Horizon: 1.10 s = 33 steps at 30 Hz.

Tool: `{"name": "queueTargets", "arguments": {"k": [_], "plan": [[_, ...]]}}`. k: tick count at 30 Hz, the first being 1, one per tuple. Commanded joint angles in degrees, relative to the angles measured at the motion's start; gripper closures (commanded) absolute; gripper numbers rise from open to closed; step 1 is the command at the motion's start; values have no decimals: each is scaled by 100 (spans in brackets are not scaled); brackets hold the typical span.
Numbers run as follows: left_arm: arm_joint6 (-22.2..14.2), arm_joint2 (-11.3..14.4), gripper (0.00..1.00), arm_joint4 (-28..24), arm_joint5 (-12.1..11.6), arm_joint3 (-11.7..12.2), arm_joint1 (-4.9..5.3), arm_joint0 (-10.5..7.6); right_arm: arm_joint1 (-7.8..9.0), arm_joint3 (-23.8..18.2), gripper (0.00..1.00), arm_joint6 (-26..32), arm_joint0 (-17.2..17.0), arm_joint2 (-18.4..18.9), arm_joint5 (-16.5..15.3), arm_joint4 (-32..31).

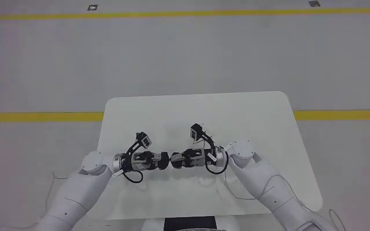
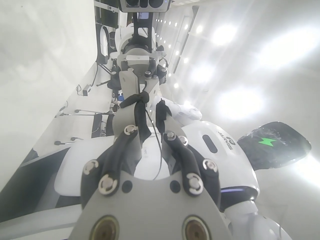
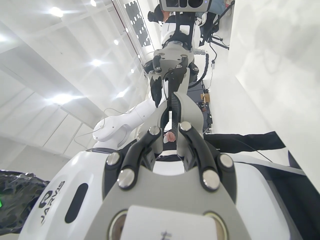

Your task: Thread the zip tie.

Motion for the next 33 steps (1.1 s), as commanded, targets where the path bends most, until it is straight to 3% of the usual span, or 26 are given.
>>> {"name": "queueTargets", "arguments": {"k": [1, 10, 13, 23, 24, 25, 33], "plan": [[4, 8, 92, 14, -1, 9, 3, -1, 2, 4, 100, -8, 7, -13, -14, 3], [-3, 25, 95, 47, 22, 12, 21, -13, 15, 15, 100, -16, 41, -65, -64, 29], [-2, 32, 100, 54, 29, 13, 26, -20, 20, 12, 100, -33, 47, -75, -79, 39], [14, 72, 100, 64, 26, 35, 37, -38, 44, -15, 100, -36, 58, -109, -83, 43], [15, 75, 100, 68, 22, 37, 38, -38, 46, -16, 61, -44, 57, -110, -83, 51], [18, 77, 100, 72, 14, 39, 40, -39, 48, -20, 0, -66, 54, -108, -87, 58], [20, 31, 100, 29, -77, 60, 60, -21, 117, -133, 0, -176, -48, 74, -160, 64]]}}
